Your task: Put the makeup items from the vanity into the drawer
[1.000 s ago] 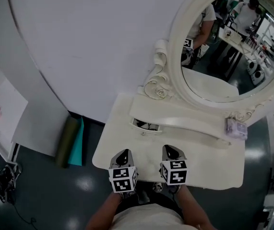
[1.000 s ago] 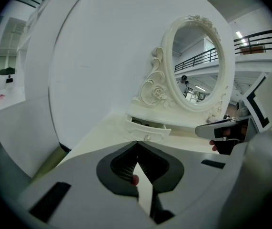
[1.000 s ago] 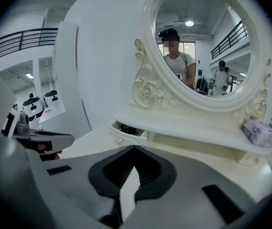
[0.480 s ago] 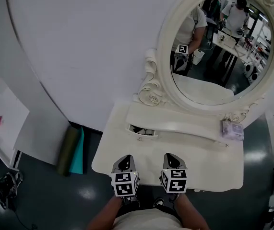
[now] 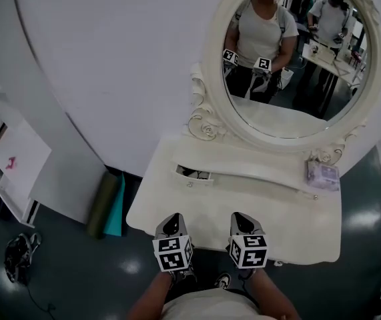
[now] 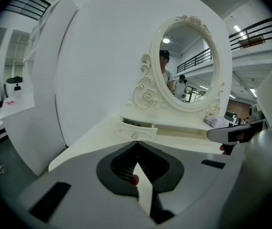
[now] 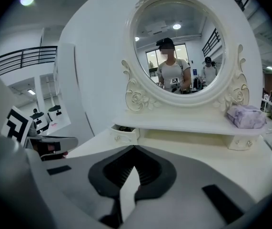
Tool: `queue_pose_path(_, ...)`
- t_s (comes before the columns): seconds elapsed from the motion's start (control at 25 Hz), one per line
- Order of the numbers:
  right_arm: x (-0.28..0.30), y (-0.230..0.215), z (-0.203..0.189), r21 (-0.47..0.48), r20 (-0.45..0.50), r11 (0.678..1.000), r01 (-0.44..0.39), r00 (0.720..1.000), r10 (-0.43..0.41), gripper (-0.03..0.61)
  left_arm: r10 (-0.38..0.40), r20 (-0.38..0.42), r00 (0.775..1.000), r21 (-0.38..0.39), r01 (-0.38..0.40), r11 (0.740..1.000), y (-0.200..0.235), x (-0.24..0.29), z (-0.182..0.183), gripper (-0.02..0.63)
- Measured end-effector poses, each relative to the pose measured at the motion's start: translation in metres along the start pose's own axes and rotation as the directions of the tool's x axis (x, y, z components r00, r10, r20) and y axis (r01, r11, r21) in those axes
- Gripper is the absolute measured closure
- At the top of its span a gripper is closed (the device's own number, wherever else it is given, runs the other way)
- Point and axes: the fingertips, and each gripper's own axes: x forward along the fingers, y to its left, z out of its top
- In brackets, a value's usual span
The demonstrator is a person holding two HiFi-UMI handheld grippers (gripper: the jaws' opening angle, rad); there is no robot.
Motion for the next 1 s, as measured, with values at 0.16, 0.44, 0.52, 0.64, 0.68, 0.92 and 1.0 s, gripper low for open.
queue_pose_path(0.16, -0.004, 0.004, 0.003, -0.021, 0.022, 0.999, -0.042, 0.999, 0.042, 0.561, -0.006, 0.013, 1.000, -0.008, 0.006, 1.000, -0.020, -0.007, -0.003, 0.606)
queue_pose_path(0.44, -0.012, 0.005, 0.001, -0.040, 0.023, 0.997, -0.072, 0.997, 0.073, 0.561, -0.025, 0.008, 1.000, -0.012, 0.025, 1.000, -0.043, -0.012, -0.014, 0.606)
queue_pose_path(0.52, -0.014, 0.006, -0.001, -0.055, 0.014, 0.995, -0.081, 0.997, 0.082, 0.561, -0.020, 0.011, 1.000, -0.018, 0.020, 1.000, -0.043, -0.014, -0.014, 0.606)
queue_pose_path(0.64, -0.015, 0.007, -0.002, -0.072, 0.006, 0.994, -0.088, 0.996, 0.089, 0.561, -0.011, 0.011, 1.000, -0.030, 0.012, 0.999, -0.040, -0.015, -0.015, 0.606)
queue_pose_path(0.68, -0.015, 0.007, -0.002, -0.072, 0.007, 0.994, -0.088, 0.996, 0.089, 0.562, -0.010, 0.011, 1.000, -0.032, 0.011, 0.999, -0.040, -0.014, -0.015, 0.606)
queue_pose_path(0.92, -0.014, 0.002, -0.001, -0.052, 0.008, 0.995, -0.089, 0.996, 0.090, 0.562, -0.015, 0.013, 1.000, -0.027, 0.015, 1.000, -0.042, -0.012, -0.013, 0.606)
queue_pose_path(1.0, -0.013, 0.003, -0.001, -0.049, 0.007, 0.995, -0.090, 0.996, 0.091, 0.561, -0.017, 0.013, 1.000, -0.025, 0.017, 1.000, -0.042, -0.011, -0.012, 0.606)
